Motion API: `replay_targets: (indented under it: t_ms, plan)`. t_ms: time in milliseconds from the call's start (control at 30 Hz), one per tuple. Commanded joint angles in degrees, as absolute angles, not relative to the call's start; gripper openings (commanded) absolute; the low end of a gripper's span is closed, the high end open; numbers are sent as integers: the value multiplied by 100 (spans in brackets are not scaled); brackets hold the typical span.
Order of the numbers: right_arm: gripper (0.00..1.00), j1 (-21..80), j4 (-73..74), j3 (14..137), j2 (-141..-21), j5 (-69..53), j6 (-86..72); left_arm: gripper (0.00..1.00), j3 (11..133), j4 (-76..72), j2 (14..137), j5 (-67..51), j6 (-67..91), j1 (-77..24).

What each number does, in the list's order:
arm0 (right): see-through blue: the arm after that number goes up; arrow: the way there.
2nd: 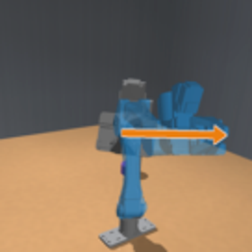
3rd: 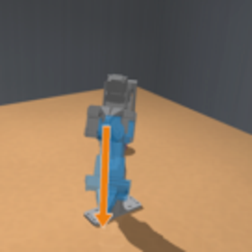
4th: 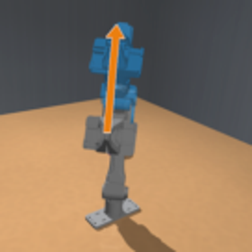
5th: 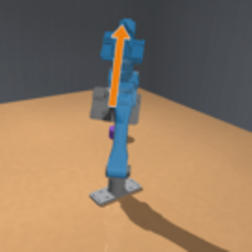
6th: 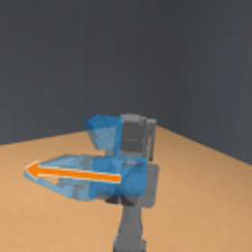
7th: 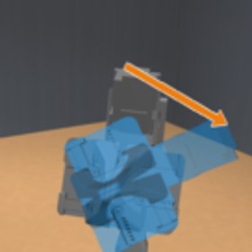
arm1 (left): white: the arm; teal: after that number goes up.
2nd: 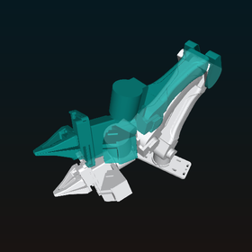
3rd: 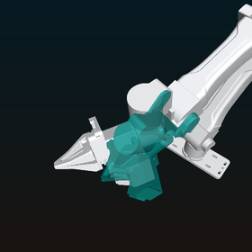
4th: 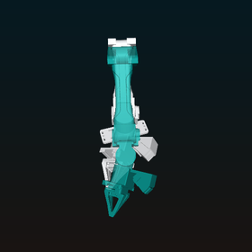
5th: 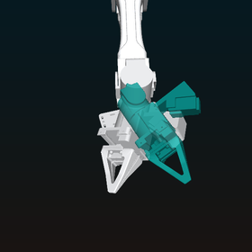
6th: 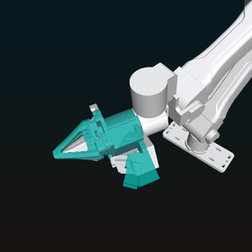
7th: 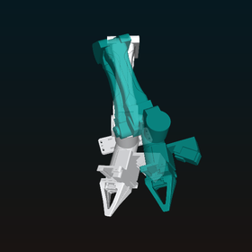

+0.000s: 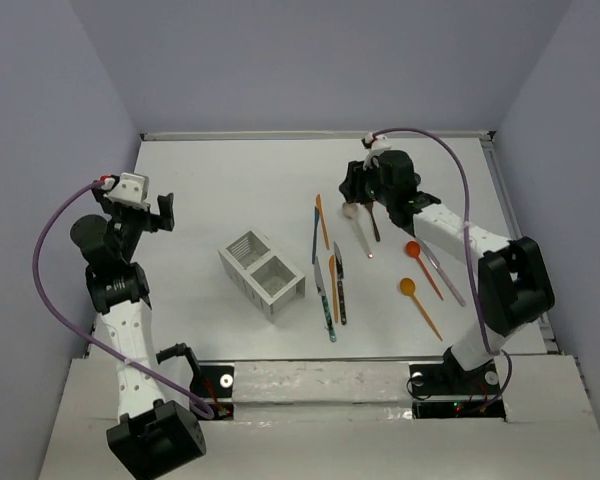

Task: Sort the eating utensils into containers

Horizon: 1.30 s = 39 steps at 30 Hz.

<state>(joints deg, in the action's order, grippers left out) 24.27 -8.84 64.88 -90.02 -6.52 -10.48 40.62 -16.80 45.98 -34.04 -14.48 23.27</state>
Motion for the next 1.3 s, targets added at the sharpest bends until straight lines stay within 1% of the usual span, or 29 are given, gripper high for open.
replay_targets:
  t_ms: [0,67,200,433,533,633,667,733,767,833,867,933,967,1000,1033,1133,1233,1267]
  plan:
    - [51,2469,728,6960,-9981,317,-678,99,4088,-9,4483,-4060,-1960,2347]
    - [51,2522,860,7083,-10334,308,-537,99,4008,-26,4404,-4087,-2004,2347]
    - [51,2575,1169,7400,-10660,545,-571,99,3938,-44,4386,-4078,-2013,2347]
    - [51,2575,1353,7506,-10968,546,-536,99,3710,-105,4403,-4122,-2188,2347]
    - [50,2575,1406,7655,-11135,449,-475,99,3551,-351,4456,-4113,-2250,2347]
    - [43,2575,1520,7901,-11416,422,-413,99,3227,-772,4605,-4096,-2224,2347]
    - [38,2575,1581,7954,-11478,457,-404,99,3078,-852,4649,-4096,-2198,2347]
    - [33,2575,1643,8059,-11593,527,-396,99,2963,-1010,4728,-4096,-2197,2347]
    - [28,2575,1670,8068,-11601,545,-404,99,2927,-1054,4720,-4096,-2162,2338]
    - [21,2575,1661,8051,-11584,615,-431,99,2839,-1212,4668,-4209,-2092,2347]
    - [12,2575,1661,8051,-11558,659,-439,99,2795,-1274,4650,-4253,-2066,2347]
    - [2,2575,1652,8051,-11488,677,-466,99,2602,-1589,4562,-4307,-1934,2338]
    - [0,2575,1644,8051,-11461,677,-483,99,2506,-1730,4527,-4228,-1873,2347]
    - [0,2575,1617,8042,-11417,677,-492,99,2409,-1923,4378,-4071,-1698,2347]
    - [0,2575,1574,8025,-11313,651,-492,99,2112,-2421,4290,-3556,-1566,2347]
    - [0,2767,1249,7980,-11031,606,-335,99,1479,-3257,3868,-3016,-1389,2347]
    - [0,3180,827,8016,-10487,966,-97,99,1117,-3752,3578,-2997,-1319,2355]
    - [0,3312,443,7990,-10172,1097,-62,99,1090,-3823,3542,-2988,-1301,2355]
